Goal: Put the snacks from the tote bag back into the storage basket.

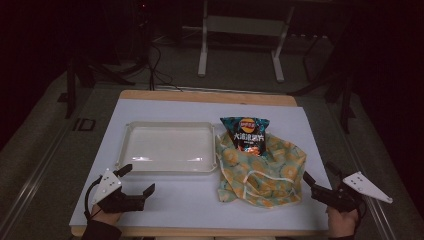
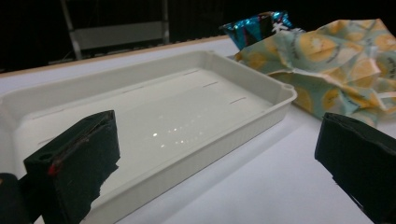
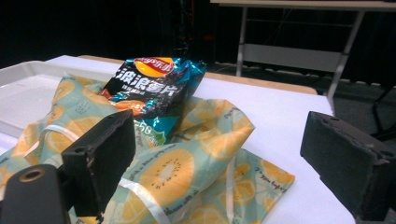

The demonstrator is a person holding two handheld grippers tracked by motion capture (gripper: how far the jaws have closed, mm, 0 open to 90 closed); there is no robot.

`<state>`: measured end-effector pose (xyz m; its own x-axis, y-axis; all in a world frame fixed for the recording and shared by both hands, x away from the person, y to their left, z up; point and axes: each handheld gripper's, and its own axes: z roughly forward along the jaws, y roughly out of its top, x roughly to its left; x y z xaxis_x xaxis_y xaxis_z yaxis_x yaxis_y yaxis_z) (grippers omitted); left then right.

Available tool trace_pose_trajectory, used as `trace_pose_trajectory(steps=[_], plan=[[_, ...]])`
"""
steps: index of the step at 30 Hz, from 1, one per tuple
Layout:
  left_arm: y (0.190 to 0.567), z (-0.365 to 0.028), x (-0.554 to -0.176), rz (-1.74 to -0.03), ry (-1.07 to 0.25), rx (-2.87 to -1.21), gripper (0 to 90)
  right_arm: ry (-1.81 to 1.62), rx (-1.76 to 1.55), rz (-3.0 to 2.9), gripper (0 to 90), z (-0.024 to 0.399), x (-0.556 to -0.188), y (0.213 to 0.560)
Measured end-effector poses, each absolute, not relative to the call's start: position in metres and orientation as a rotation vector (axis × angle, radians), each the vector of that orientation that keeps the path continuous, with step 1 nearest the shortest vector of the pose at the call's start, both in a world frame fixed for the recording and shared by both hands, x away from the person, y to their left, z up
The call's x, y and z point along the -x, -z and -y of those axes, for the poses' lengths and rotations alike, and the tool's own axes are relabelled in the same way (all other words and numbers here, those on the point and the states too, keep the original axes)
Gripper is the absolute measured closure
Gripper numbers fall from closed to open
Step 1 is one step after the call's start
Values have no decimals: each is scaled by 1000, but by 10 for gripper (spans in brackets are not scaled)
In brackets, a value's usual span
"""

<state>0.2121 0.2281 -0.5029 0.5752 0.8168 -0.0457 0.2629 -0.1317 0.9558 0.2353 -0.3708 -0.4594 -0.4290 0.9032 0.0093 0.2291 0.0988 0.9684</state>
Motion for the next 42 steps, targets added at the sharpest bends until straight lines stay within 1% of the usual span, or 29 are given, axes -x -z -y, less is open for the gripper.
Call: trace_pose_trajectory(steps=[6, 16, 21, 24, 31, 36, 42], plan=[[500, -221, -210, -873, -629, -1690, 5, -1378, -1123, -1798, 101, 370, -235, 460], [493, -213, -204, -840, -597, -1671, 4, -1357, -1105, -1861, 101, 372, -233, 453], [491, -207, -201, -847, -597, -1681, 5, -1366, -1087, -1878, 101, 368, -234, 444], [487, -202, -197, -844, -592, -1657, 4, -1367, -1071, -1903, 101, 365, -236, 438], [489, -192, -196, -794, -581, -1704, 4, -1364, -1022, -1919, 101, 355, -244, 421], [490, -193, -198, -791, -579, -1698, 4, -1360, -1005, -1908, 102, 344, -257, 405], [491, -192, -199, -787, -577, -1704, 4, -1368, -978, -1910, 120, 338, -268, 395]])
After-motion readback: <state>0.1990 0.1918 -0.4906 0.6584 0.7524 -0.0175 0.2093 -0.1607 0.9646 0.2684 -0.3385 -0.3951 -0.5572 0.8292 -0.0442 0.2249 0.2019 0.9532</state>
